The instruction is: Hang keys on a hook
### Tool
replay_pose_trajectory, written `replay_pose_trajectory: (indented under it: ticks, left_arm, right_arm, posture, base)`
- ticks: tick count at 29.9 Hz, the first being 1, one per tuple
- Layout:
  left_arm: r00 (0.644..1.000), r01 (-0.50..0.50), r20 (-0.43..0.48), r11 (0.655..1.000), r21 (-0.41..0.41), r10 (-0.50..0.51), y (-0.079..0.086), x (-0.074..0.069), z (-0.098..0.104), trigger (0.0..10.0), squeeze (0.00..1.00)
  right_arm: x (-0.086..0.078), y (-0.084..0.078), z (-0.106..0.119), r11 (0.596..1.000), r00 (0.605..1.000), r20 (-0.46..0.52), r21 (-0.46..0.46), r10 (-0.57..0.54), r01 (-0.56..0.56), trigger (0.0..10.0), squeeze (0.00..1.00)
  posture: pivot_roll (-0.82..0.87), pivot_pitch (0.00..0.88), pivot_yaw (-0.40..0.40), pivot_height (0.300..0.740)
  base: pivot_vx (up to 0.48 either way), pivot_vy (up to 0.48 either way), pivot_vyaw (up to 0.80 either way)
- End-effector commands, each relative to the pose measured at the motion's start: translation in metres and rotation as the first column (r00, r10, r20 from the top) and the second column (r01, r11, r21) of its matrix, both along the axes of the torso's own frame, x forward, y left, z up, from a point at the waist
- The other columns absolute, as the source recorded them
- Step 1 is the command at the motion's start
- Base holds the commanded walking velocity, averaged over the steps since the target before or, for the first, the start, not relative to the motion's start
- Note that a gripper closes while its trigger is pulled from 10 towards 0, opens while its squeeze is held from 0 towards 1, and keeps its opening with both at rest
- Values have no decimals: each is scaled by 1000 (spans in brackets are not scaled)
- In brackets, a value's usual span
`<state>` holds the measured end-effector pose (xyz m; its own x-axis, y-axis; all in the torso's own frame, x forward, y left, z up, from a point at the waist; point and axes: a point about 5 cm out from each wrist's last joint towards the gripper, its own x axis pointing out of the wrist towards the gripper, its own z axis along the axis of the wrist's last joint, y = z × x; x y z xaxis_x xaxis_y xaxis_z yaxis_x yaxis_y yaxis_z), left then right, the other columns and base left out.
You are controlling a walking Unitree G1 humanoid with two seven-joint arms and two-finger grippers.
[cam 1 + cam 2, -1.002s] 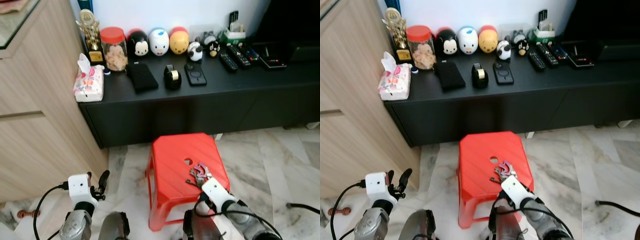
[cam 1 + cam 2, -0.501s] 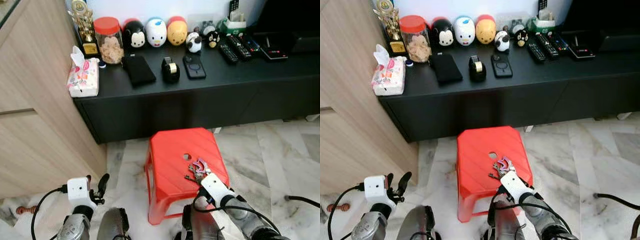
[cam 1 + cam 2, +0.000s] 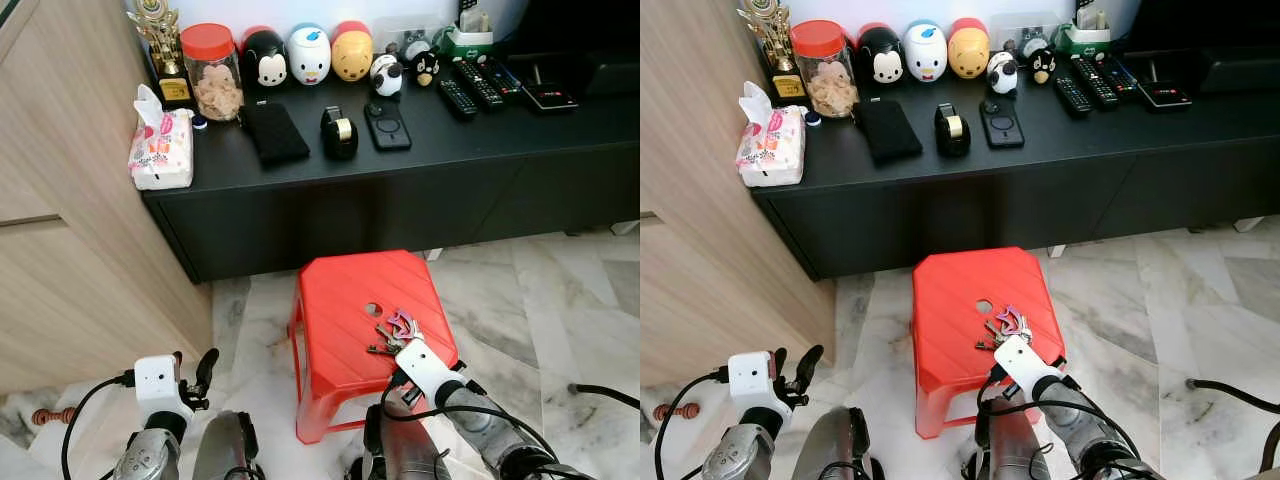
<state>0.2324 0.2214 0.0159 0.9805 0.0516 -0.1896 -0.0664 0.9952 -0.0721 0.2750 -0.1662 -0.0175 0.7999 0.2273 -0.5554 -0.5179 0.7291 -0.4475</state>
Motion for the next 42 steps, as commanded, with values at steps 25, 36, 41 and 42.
replay_pose_trajectory:
  ticks: [25, 36, 41, 42]
  left_arm:
    - [999, -18, -41, 1000, 0, 18, 4, 4, -7, 10000, 0]
    - [997, -35, -69, 999, 6, 35, 6, 5, -13, 10000, 0]
    - [994, -40, -97, 999, 32, 43, 11, 5, -18, 10000, 0]
    - [993, -45, -110, 998, 34, 48, 12, 4, -20, 10000, 0]
  right_arm:
    - [39, -23, 52, 930, 915, 255, 282, -311, 237, 0, 0]
    - [52, -22, 82, 849, 828, 362, 474, -429, 233, 0, 0]
    - [57, -17, 96, 810, 794, 389, 549, -467, 207, 0, 0]
    - [58, -16, 99, 804, 788, 396, 561, -471, 198, 118, 0]
  posture:
    - [-74, 130, -53, 625]
    - [-73, 89, -44, 625]
    - [-68, 68, -43, 625]
    - [-68, 58, -44, 625]
  base:
    - [0, 0, 0]
    - [0, 0, 0]
    - [0, 0, 0]
    - [0, 0, 0]
